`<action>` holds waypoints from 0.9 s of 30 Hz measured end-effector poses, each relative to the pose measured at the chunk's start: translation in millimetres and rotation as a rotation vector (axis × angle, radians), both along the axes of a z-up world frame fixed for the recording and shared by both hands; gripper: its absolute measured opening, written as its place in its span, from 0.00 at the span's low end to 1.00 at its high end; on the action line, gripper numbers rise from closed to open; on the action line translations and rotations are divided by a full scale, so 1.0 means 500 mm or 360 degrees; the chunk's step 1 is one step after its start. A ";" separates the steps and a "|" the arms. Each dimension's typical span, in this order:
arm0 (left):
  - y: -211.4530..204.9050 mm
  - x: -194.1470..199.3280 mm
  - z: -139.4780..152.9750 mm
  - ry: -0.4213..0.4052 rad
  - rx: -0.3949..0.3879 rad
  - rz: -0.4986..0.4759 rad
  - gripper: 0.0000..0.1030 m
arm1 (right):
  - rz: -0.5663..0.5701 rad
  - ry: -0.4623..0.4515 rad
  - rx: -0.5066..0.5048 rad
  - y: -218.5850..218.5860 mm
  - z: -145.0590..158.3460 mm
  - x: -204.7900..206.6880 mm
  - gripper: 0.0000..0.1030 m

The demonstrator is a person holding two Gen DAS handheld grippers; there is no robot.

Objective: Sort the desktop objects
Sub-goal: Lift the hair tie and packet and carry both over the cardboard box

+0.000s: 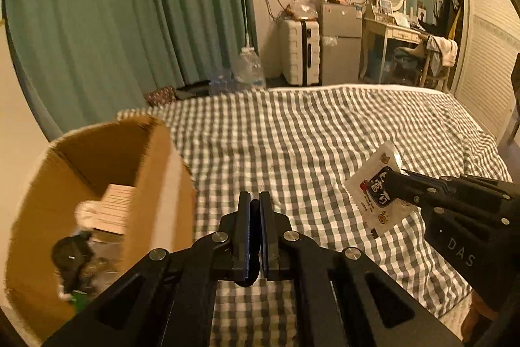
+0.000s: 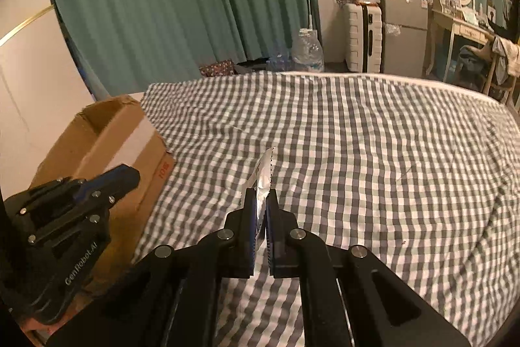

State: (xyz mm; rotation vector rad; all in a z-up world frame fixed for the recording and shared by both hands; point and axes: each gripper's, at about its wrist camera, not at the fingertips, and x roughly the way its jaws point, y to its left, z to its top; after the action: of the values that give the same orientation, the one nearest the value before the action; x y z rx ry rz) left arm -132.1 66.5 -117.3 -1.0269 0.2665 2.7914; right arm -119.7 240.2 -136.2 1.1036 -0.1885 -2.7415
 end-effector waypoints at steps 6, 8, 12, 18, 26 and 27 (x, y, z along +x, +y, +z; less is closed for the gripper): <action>-0.045 0.047 0.051 0.0066 0.0027 0.0041 0.04 | 0.0038 0.0067 0.0048 -0.048 0.067 0.053 0.04; -0.063 0.059 0.065 0.0091 0.0024 0.0068 0.04 | 0.0053 0.0093 0.0054 -0.065 0.087 0.070 0.04; -0.118 0.093 0.085 0.0101 0.0014 0.0137 0.04 | 0.0091 0.0141 0.0041 -0.100 0.125 0.092 0.04; -0.179 0.124 0.114 0.0142 -0.0003 0.0211 0.04 | 0.0176 0.0172 -0.0013 -0.162 0.163 0.113 0.04; -0.256 0.150 0.146 0.0180 0.0007 0.0278 0.04 | 0.0288 0.0203 0.0007 -0.257 0.210 0.130 0.04; -0.265 0.152 0.149 0.0187 0.0016 0.0278 0.04 | 0.0302 0.0203 0.0011 -0.268 0.215 0.133 0.04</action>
State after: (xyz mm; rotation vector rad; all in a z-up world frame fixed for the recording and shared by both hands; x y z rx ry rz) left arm -55.9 -66.0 -42.6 -0.9272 0.1848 3.0119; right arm -53.4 106.3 -29.0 0.8937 -0.0536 -2.6323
